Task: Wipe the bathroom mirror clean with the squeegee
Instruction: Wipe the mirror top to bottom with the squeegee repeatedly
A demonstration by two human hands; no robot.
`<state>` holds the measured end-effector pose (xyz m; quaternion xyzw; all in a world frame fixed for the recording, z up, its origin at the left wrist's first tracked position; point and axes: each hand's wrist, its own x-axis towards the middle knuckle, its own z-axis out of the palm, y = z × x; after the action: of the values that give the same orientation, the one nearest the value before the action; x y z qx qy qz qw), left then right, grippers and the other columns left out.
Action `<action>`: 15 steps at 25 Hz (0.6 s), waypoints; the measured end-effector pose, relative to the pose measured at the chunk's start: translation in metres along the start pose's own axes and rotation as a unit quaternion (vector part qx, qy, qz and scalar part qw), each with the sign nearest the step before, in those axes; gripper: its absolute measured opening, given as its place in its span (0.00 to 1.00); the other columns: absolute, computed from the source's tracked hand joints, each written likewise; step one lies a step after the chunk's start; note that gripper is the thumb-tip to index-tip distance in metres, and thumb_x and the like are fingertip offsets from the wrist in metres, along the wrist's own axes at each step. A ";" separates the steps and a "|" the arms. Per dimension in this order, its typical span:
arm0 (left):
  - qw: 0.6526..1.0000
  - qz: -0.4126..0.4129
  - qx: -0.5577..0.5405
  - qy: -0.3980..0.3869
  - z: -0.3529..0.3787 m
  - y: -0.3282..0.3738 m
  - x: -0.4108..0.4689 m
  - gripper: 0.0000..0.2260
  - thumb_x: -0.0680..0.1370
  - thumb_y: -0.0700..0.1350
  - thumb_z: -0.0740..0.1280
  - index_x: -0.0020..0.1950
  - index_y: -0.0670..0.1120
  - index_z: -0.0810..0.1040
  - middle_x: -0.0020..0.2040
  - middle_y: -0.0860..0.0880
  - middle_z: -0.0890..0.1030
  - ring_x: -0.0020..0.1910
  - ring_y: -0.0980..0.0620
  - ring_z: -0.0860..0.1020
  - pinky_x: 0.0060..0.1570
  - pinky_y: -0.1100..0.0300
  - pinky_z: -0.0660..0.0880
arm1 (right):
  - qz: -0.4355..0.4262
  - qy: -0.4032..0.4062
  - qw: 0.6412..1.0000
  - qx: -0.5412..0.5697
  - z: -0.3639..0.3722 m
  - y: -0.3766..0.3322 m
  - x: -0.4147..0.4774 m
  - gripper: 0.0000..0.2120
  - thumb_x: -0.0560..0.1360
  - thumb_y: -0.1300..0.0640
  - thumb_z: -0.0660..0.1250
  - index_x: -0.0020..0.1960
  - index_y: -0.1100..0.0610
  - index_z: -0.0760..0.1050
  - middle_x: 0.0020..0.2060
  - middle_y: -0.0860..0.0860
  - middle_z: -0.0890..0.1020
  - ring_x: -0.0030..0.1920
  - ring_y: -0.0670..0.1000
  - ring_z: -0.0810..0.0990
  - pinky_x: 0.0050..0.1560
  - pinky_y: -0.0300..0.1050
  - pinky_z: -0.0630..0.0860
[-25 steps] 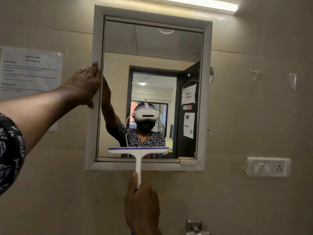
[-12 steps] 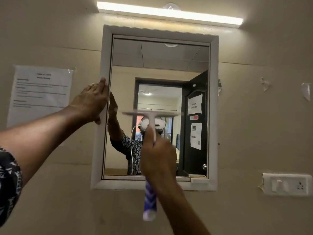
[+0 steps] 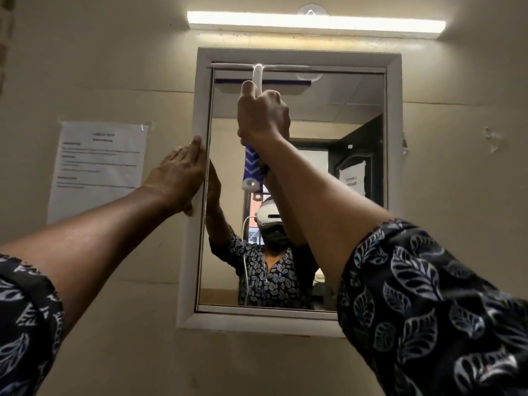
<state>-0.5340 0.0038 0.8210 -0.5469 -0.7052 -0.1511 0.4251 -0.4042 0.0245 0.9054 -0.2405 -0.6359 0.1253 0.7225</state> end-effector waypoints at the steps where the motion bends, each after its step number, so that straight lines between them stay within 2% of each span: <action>1: 1.000 0.001 -0.002 0.003 0.001 0.000 0.001 0.52 0.67 0.39 0.75 0.76 0.40 0.39 0.77 0.42 0.40 0.76 0.42 0.46 0.74 0.52 0.48 | 0.005 0.005 1.000 -0.005 0.003 0.000 0.004 0.18 0.77 0.48 0.55 0.32 0.54 0.64 0.31 0.54 0.77 0.34 0.54 0.80 0.42 0.51 0.81; 8: 1.000 0.013 -0.003 0.015 0.008 -0.005 0.006 0.54 0.66 0.40 0.76 0.76 0.40 0.38 0.77 0.41 0.39 0.76 0.43 0.45 0.73 0.53 0.46 | -0.044 0.035 0.995 -0.079 0.006 0.014 0.008 0.19 0.79 0.46 0.55 0.31 0.52 0.62 0.28 0.47 0.73 0.32 0.47 0.76 0.35 0.40 0.73; 11: 1.000 0.015 -0.006 0.020 0.009 -0.005 0.006 0.54 0.66 0.40 0.77 0.76 0.39 0.38 0.77 0.41 0.39 0.76 0.44 0.44 0.73 0.54 0.45 | -0.033 -0.027 0.994 -0.102 0.002 0.017 0.008 0.17 0.80 0.46 0.52 0.38 0.55 0.68 0.35 0.52 0.79 0.36 0.50 0.81 0.39 0.43 0.78; 13: 0.999 0.023 -0.008 0.022 0.009 -0.007 0.007 0.54 0.66 0.40 0.77 0.76 0.39 0.38 0.77 0.41 0.38 0.76 0.44 0.44 0.73 0.55 0.45 | -0.017 -0.070 0.989 -0.132 -0.005 0.015 0.007 0.16 0.80 0.48 0.50 0.44 0.56 0.68 0.39 0.54 0.80 0.38 0.51 0.80 0.35 0.42 0.75; 15: 0.999 0.027 -0.017 0.019 0.009 -0.009 0.006 0.54 0.66 0.41 0.77 0.76 0.40 0.37 0.77 0.42 0.38 0.76 0.43 0.44 0.73 0.55 0.45 | -0.011 -0.106 0.978 -0.182 -0.008 0.010 0.010 0.10 0.80 0.52 0.52 0.47 0.57 0.67 0.44 0.53 0.79 0.43 0.52 0.79 0.34 0.41 0.69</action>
<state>-0.5459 0.0105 0.8223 -0.5698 -0.6795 -0.1624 0.4326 -0.3939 0.0367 0.9083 -0.3461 -0.7236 0.0241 0.5967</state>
